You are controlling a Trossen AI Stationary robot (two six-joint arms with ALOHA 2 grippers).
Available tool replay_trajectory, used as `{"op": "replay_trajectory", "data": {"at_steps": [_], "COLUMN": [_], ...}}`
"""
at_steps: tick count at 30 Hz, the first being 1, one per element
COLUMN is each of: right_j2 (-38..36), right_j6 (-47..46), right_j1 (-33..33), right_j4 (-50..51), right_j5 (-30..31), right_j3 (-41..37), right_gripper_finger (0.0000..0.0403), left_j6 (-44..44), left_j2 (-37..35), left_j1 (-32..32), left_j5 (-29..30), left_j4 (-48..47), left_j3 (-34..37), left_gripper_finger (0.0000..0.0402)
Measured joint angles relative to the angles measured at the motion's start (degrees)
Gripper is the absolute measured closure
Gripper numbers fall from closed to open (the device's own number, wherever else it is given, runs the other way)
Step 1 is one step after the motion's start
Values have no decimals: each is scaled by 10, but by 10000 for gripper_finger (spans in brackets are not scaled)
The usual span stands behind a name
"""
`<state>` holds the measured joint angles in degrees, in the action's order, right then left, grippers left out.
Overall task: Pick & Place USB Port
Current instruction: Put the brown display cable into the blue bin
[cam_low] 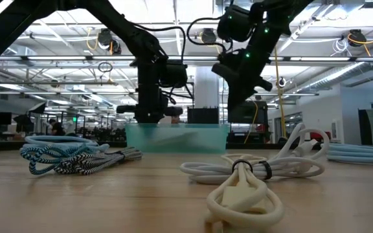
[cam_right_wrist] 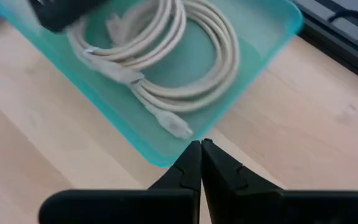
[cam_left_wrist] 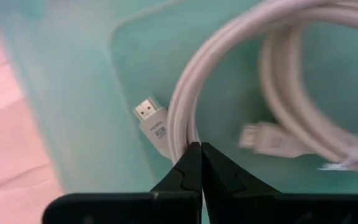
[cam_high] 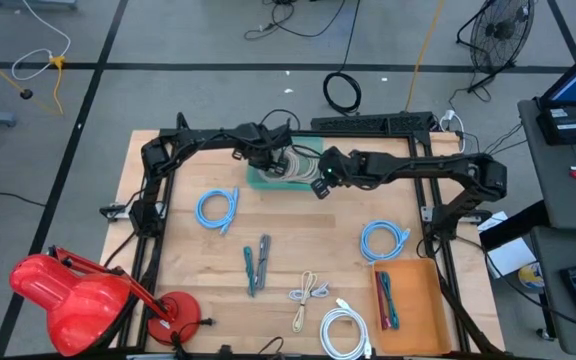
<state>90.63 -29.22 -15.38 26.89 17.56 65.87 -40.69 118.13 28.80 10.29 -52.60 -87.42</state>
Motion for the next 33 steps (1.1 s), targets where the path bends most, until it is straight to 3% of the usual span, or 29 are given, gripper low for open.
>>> {"op": "replay_trajectory", "data": {"at_steps": [7, 15, 25, 33], "right_j2": [0, 66, 101, 100], "right_j6": [1, -26, -41, -31], "right_j1": [-2, -7, -20, -33], "right_j4": [-69, -92, -61, -37], "right_j5": [-37, -74, -72, -70], "right_j3": [0, 1, 2, 3], "right_gripper_finger": [403, 403, 403, 403], "left_j6": [5, 10, 13, 17], "left_j2": [0, 0, 0, -1], "left_j1": [2, -2, -12, -5], "left_j5": [22, 18, 7, 26], "left_j4": [-35, -27, -15, -84], "left_j3": [0, 0, 0, 0], "left_gripper_finger": [401, 401, 401, 401]}}
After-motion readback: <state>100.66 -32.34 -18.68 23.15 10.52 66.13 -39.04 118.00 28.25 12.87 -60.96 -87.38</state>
